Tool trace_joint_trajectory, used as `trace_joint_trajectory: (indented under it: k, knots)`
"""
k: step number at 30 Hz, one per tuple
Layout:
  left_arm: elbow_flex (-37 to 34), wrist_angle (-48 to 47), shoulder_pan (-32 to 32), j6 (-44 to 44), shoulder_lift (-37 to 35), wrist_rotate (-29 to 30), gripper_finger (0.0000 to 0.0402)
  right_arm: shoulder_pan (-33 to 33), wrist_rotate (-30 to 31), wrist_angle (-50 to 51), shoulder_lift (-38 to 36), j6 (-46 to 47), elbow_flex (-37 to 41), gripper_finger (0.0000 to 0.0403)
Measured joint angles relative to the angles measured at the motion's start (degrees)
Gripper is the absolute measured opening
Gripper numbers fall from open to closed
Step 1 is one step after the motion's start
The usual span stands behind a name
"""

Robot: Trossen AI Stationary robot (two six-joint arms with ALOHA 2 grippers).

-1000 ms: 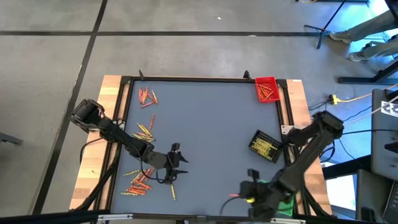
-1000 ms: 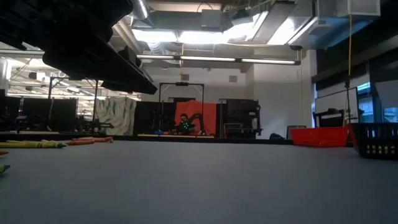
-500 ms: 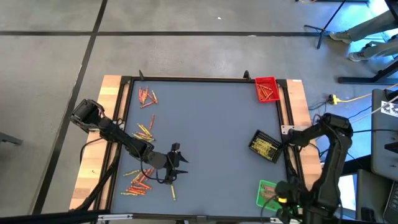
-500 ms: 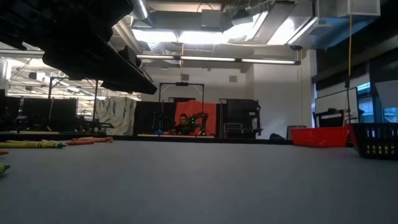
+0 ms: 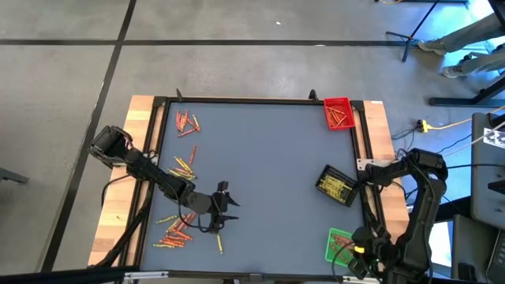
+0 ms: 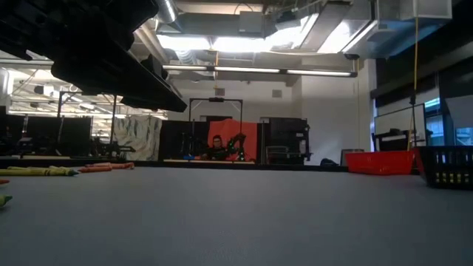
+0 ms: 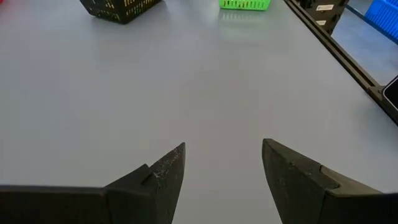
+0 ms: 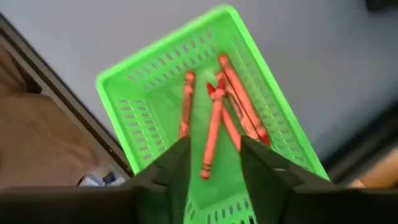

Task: Sort crayons
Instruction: Put the green crayon into the black basket

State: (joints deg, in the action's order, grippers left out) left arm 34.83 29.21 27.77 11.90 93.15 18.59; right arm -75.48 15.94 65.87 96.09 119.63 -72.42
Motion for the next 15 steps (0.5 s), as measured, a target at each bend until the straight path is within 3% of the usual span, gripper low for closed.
trace_joint_trajectory:
  k: [4,7,11,15]
  knots:
    - [0.0,0.0,0.0,-0.02,-0.01,-0.13,0.0197,3.24,3.54,-0.52,-0.07,-6.64,0.0,0.0182]
    - [0.0,-0.01,0.0,-0.35,-0.03,-3.81,0.0197,7.24,6.49,-3.13,-0.07,-15.21,0.0,0.0198]
    - [0.0,-0.41,0.18,-0.43,-1.01,-13.72,0.0197,12.45,14.28,-8.64,-0.09,-30.16,0.0,0.02]
    - [0.0,-1.68,1.58,-0.02,-1.28,-16.92,0.0197,17.54,21.02,-18.56,0.43,-47.77,-0.02,0.0193]
